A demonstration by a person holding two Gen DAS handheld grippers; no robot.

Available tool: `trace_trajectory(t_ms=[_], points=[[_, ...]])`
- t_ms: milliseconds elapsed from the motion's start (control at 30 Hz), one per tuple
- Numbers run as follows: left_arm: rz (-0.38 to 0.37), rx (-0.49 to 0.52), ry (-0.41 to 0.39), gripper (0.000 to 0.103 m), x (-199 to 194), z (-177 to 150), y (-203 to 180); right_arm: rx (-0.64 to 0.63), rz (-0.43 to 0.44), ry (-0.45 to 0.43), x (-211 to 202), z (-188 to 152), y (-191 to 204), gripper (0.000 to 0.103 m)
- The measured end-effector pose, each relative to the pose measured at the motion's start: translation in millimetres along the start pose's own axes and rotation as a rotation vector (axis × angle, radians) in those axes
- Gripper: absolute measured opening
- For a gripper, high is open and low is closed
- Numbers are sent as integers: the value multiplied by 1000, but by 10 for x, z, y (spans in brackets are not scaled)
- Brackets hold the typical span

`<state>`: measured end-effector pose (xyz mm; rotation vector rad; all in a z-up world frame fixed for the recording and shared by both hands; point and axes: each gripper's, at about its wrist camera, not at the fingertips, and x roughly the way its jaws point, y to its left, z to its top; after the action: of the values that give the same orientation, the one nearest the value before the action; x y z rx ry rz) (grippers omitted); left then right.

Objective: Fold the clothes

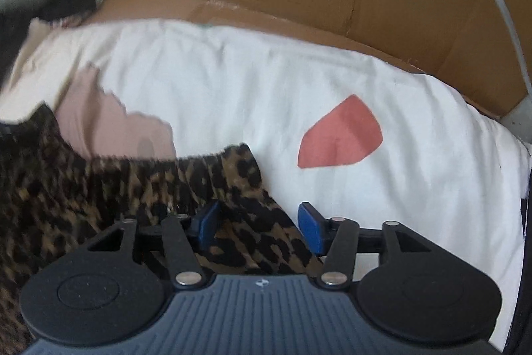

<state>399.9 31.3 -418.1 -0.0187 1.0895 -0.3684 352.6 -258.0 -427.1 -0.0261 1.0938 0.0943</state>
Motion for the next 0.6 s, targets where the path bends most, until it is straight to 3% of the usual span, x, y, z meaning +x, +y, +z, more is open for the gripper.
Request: trace_trajectory(t_ms=[67,233,267,333,400,433,600], points=[[3,26,21,61,-8,3,-3,-26,-18,5,17,-45,1,70],[-12,59,56,59,-29,18,24,-86,0,42,36,-99,-12,67],[-17,54,59,58,-20,27,28,-82,13,41,37,-97,-17,62],[-32,49,66,47,-10,45,27,-92,45,37,28,-89,10,40],[-36,60,68,24,-41,63,-3,-143,44,28,-1,-75,89,25],[-25,74,64,15,-66,72,-20,-166,36,22,-19,-66,126,6],[-11,139,10,10,-261,154,-48,-90,-27,-68,-217,76,-41,2]])
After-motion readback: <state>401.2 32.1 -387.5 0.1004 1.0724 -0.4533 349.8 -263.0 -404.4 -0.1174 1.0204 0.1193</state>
